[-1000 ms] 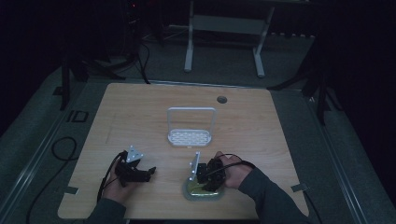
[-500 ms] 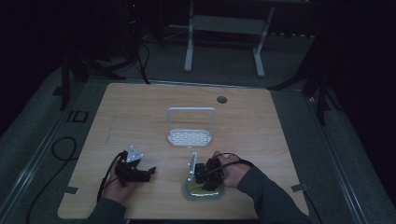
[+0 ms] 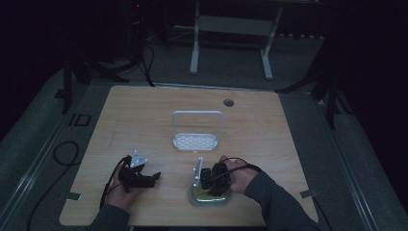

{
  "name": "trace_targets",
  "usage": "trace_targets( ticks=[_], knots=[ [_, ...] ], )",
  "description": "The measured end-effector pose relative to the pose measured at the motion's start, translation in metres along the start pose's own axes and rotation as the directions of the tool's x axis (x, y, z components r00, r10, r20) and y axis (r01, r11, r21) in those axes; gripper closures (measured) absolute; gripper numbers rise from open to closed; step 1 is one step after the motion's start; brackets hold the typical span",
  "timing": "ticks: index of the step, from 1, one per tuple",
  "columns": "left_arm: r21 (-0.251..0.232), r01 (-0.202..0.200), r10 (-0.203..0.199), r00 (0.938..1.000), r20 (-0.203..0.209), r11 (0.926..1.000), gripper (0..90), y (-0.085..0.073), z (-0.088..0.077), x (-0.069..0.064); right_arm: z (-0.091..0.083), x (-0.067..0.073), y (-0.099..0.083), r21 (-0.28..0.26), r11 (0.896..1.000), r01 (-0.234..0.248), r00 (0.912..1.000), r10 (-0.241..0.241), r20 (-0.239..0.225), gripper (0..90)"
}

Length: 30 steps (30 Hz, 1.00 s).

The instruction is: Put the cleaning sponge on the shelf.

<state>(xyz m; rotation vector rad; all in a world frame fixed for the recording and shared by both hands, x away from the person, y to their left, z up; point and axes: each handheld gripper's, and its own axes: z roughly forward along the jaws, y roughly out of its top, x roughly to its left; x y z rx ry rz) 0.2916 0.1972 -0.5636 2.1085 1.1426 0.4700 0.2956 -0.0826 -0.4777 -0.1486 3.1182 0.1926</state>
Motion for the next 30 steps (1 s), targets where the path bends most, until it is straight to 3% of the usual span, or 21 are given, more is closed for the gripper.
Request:
trace_targets(
  ticks=[12,30],
  knots=[
    [-0.001,0.000,0.000,1.0000,0.000,1.0000,13.7,0.000,0.000,0.000,-0.006,-0.005,-0.002,-0.019,1.000,-0.011,0.9998,0.011,0.016,71.1],
    [0.002,-0.001,0.001,1.0000,0.001,1.0000,13.7,0.000,0.000,0.000,-0.018,-0.023,-0.003,-0.070,0.996,-0.048,0.9961,0.053,0.071,71.2]
  ],
)
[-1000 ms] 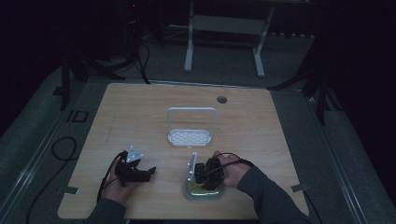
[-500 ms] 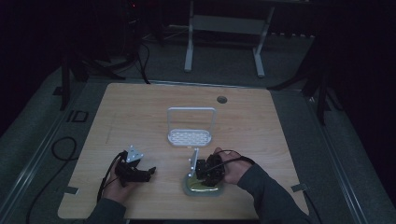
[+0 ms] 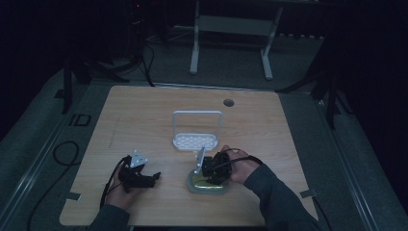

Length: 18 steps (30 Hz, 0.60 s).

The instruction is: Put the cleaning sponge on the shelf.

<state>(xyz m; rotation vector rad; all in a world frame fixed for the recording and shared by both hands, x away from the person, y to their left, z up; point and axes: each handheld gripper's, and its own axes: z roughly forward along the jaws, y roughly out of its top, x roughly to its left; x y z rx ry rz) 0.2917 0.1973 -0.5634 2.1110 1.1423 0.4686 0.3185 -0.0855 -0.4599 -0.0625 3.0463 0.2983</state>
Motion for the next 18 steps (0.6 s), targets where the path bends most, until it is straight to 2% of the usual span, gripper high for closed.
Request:
trace_targets(
  ticks=[9,18],
  knots=[
    [-0.003,0.003,-0.003,1.0000,0.000,1.0000,13.7,0.000,0.000,0.000,-0.003,-0.011,0.004,-0.026,1.000,-0.010,0.9997,0.010,0.024,71.3],
    [-0.002,0.004,-0.004,1.0000,0.000,1.0000,13.7,0.000,0.000,0.000,-0.003,-0.019,0.009,-0.025,1.000,-0.007,0.9987,0.008,0.051,71.3]
  ],
)
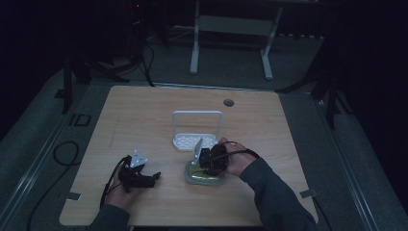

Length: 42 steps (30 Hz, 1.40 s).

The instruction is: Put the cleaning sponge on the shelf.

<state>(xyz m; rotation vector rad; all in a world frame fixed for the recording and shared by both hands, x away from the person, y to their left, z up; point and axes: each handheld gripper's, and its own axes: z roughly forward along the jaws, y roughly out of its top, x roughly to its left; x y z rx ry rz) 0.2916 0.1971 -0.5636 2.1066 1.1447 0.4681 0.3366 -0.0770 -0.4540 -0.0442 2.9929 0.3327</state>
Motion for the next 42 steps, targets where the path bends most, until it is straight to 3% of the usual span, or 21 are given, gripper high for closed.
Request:
trace_targets(
  ticks=[42],
  knots=[
    [-0.002,-0.001,0.001,1.0000,-0.002,1.0000,13.7,0.000,0.000,0.000,-0.007,-0.045,0.013,0.015,1.000,-0.008,0.9943,0.006,0.107,71.5]
  ],
)
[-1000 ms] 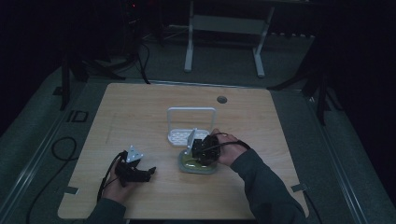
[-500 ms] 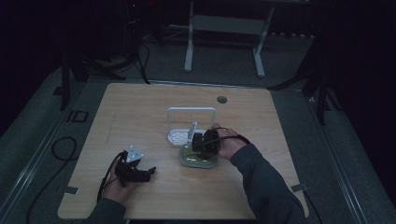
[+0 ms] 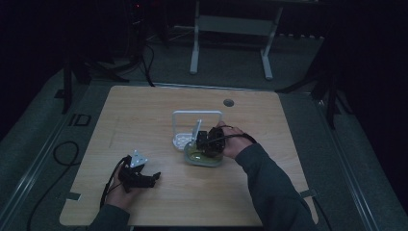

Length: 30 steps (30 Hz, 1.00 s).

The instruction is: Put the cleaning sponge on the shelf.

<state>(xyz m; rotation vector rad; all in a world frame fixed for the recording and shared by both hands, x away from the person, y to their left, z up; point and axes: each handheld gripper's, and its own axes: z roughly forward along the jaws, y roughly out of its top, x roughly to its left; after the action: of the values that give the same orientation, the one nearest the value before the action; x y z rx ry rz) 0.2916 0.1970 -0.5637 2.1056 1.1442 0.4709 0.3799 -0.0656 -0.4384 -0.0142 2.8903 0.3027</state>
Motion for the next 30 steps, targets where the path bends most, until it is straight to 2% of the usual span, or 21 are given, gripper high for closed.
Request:
trace_targets(
  ticks=[11,30],
  knots=[
    [0.000,-0.001,0.001,1.0000,-0.001,1.0000,13.7,0.000,0.000,0.000,0.002,-0.004,0.011,0.020,0.999,0.027,0.9987,-0.028,0.044,71.5],
    [0.000,-0.001,0.001,1.0000,0.000,1.0000,13.7,0.000,0.000,0.000,0.008,-0.011,0.018,0.031,0.998,0.047,0.9959,-0.049,0.076,71.5]
  ],
)
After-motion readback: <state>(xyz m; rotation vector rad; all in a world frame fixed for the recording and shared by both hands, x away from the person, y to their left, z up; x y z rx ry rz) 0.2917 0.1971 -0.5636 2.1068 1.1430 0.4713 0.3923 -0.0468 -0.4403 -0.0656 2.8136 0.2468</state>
